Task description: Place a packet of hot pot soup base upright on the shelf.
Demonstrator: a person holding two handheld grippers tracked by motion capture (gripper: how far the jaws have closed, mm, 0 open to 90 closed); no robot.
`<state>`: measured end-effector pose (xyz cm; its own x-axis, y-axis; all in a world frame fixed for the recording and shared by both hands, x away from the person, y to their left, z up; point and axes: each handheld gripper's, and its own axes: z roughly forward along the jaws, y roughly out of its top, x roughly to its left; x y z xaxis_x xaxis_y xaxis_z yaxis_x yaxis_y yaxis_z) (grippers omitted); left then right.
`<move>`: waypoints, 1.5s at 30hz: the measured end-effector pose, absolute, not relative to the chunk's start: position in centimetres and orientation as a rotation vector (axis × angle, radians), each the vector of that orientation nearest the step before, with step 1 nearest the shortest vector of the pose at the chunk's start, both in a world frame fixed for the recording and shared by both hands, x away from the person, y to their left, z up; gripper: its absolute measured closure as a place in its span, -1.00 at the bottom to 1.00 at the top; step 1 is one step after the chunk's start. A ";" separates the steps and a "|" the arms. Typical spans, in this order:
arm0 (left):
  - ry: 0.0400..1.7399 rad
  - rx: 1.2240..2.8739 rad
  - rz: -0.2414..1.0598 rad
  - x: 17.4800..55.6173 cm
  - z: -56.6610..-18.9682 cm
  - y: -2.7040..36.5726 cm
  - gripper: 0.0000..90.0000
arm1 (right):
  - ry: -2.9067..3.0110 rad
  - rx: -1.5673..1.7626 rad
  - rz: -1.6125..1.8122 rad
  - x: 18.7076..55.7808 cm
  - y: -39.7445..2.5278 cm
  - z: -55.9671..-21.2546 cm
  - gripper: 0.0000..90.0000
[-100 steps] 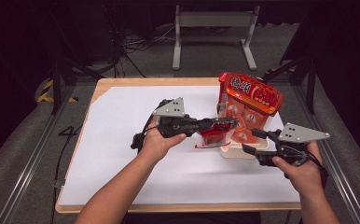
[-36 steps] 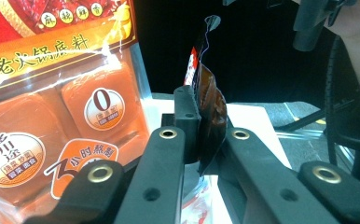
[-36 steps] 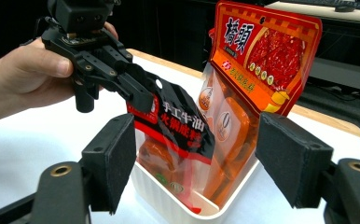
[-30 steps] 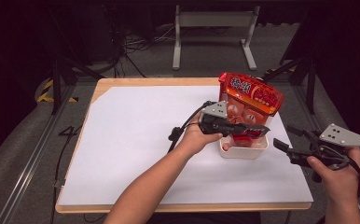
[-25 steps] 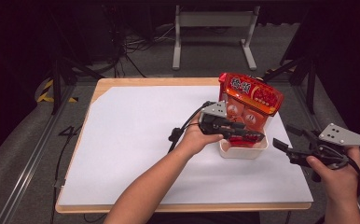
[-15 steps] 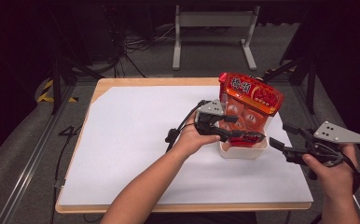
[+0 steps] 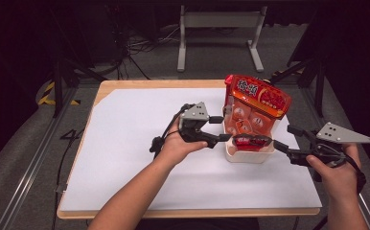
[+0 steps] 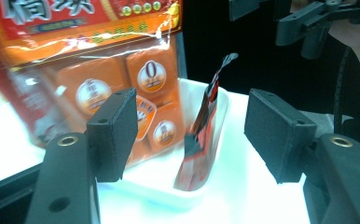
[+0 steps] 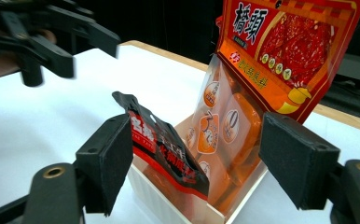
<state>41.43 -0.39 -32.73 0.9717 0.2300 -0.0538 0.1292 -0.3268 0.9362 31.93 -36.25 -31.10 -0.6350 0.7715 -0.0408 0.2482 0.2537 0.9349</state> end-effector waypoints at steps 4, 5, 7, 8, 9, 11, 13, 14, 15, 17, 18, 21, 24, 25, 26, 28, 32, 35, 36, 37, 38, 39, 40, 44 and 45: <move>0.292 1.914 0.128 40.7 -32.3 1.7 -0.23 | 2.027 0.928 1.371 32.2 -36.2 -31.3 -0.44; 0.302 1.915 0.136 40.5 -32.3 2.2 -0.24 | 2.028 0.926 1.372 32.2 -36.2 -31.3 -0.44; 0.318 1.914 0.149 40.2 -32.4 3.3 -0.24 | 2.029 0.934 1.372 32.3 -36.2 -31.5 -0.45; 0.334 1.920 0.153 40.0 -32.5 3.9 -0.24 | 2.028 0.935 1.374 32.3 -36.2 -31.6 -0.45; 0.344 1.923 0.161 39.8 -32.5 4.4 -0.26 | 2.027 0.940 1.373 32.4 -36.2 -31.7 -0.47; 0.369 1.923 0.164 39.4 -32.7 5.5 -0.28 | 2.022 0.947 1.385 32.6 -36.1 -31.9 -0.48; 0.374 1.920 0.170 39.1 -32.7 6.2 -0.29 | 2.021 0.949 1.387 32.6 -36.1 -32.0 -0.49; 0.392 1.916 0.181 38.8 -32.8 7.4 -0.30 | 2.020 0.948 1.387 32.7 -36.1 -32.0 -0.49; 0.392 1.916 0.181 38.8 -32.8 7.4 -0.30 | 2.020 0.948 1.387 32.7 -36.1 -32.0 -0.49; 0.414 1.909 0.190 38.4 -32.9 8.5 -0.31 | 2.021 0.953 1.380 32.7 -36.1 -32.1 -0.50; 0.443 1.894 0.206 38.1 -33.1 9.7 -0.31 | 2.022 0.956 1.382 32.7 -36.1 -32.2 -0.50; 0.464 1.888 0.227 37.9 -33.3 10.9 -0.31 | 2.025 0.957 1.378 32.8 -36.1 -32.3 -0.50; 0.490 1.889 0.266 37.4 -33.8 12.5 -0.33 | 2.022 0.957 1.387 32.9 -35.9 -32.6 -0.50; 0.506 1.887 0.270 37.1 -34.0 13.1 -0.33 | 2.024 0.954 1.387 32.9 -35.9 -32.7 -0.51; 0.511 1.889 0.281 36.8 -34.2 13.7 -0.34 | 2.022 0.958 1.381 32.9 -35.9 -32.8 -0.51; 0.541 1.892 0.319 36.2 -34.7 14.9 -0.37 | 2.027 0.954 1.374 32.9 -36.0 -33.0 -0.51; 0.595 1.884 0.331 34.9 -36.4 17.1 -0.39 | 2.030 0.959 1.372 32.9 -36.0 -33.5 -0.52; 0.619 1.864 0.338 34.6 -37.0 18.0 -0.39 | 2.033 0.961 1.370 32.9 -36.1 -33.8 -0.52; 0.635 1.858 0.339 34.6 -37.2 18.4 -0.39 | 2.034 0.962 1.368 33.0 -36.1 -33.9 -0.52; 0.644 1.850 0.345 34.5 -37.3 18.8 -0.39 | 2.035 0.969 1.366 33.0 -36.2 -34.0 -0.52; 0.654 1.839 0.347 34.4 -37.3 19.1 -0.39 | 2.035 0.970 1.371 33.0 -36.2 -34.1 -0.52; 0.654 1.831 0.351 34.4 -37.2 19.4 -0.40 | 2.034 0.970 1.371 33.0 -36.2 -34.1 -0.52; 0.656 1.822 0.347 34.4 -37.2 19.7 -0.40 | 2.032 0.971 1.370 33.0 -36.3 -34.1 -0.52; 0.664 1.816 0.347 34.5 -37.3 20.2 -0.42 | 2.012 0.967 1.387 33.1 -36.5 -33.9 -0.52; 0.667 1.816 0.344 34.5 -37.3 20.3 -0.43 | 2.012 0.967 1.387 33.0 -36.5 -33.9 -0.52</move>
